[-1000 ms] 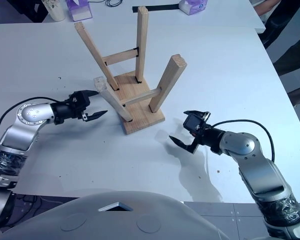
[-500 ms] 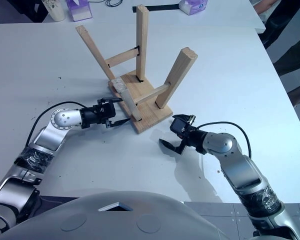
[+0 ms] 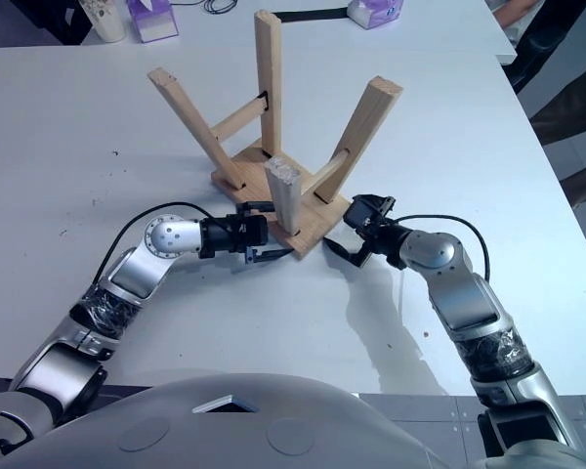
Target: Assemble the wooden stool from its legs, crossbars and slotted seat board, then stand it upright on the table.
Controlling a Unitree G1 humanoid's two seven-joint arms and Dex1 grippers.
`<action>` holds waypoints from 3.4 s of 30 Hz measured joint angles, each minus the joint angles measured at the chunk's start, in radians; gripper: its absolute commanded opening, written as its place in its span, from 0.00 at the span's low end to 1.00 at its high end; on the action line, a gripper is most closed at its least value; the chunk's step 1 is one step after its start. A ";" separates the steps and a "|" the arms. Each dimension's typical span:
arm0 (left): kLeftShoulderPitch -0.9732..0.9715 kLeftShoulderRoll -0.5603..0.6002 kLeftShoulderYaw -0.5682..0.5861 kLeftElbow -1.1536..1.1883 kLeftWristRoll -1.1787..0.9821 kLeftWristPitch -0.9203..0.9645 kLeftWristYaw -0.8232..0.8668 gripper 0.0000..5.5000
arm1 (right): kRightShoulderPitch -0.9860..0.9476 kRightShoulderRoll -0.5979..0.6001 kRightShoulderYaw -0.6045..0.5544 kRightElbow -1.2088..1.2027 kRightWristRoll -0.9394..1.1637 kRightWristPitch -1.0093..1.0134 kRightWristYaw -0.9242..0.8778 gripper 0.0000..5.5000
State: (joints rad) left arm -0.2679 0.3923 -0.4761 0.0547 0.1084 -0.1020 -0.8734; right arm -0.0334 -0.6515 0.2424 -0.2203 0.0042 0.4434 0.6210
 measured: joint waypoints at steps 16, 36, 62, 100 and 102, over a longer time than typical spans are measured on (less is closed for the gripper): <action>0.125 0.207 0.182 -0.311 -0.217 0.347 -0.152 0.62 | -0.133 0.031 -0.033 0.273 -0.042 -0.167 -0.003 0.92; 0.043 0.287 0.427 0.494 -0.039 -0.161 0.190 0.55 | 0.137 -0.016 -0.089 -0.034 0.025 -0.063 0.033 0.81; 0.479 0.304 0.429 -0.242 -0.213 0.135 0.096 0.55 | 0.294 -0.069 -0.157 -0.383 0.091 0.208 0.071 0.81; 0.647 0.571 0.832 -0.655 -0.687 0.671 -0.203 0.55 | 0.344 -0.301 -0.472 -0.701 0.428 0.376 0.315 0.81; 0.618 0.591 0.830 -0.622 -0.696 0.672 -0.233 0.55 | 0.349 -0.316 -0.472 -0.681 0.429 0.357 0.332 0.81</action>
State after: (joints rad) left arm 0.3496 0.9828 0.3542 -0.5669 -0.5880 0.5695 -1.1059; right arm 0.3154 -0.9677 -0.2295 -0.9013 0.4331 0.8004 0.9527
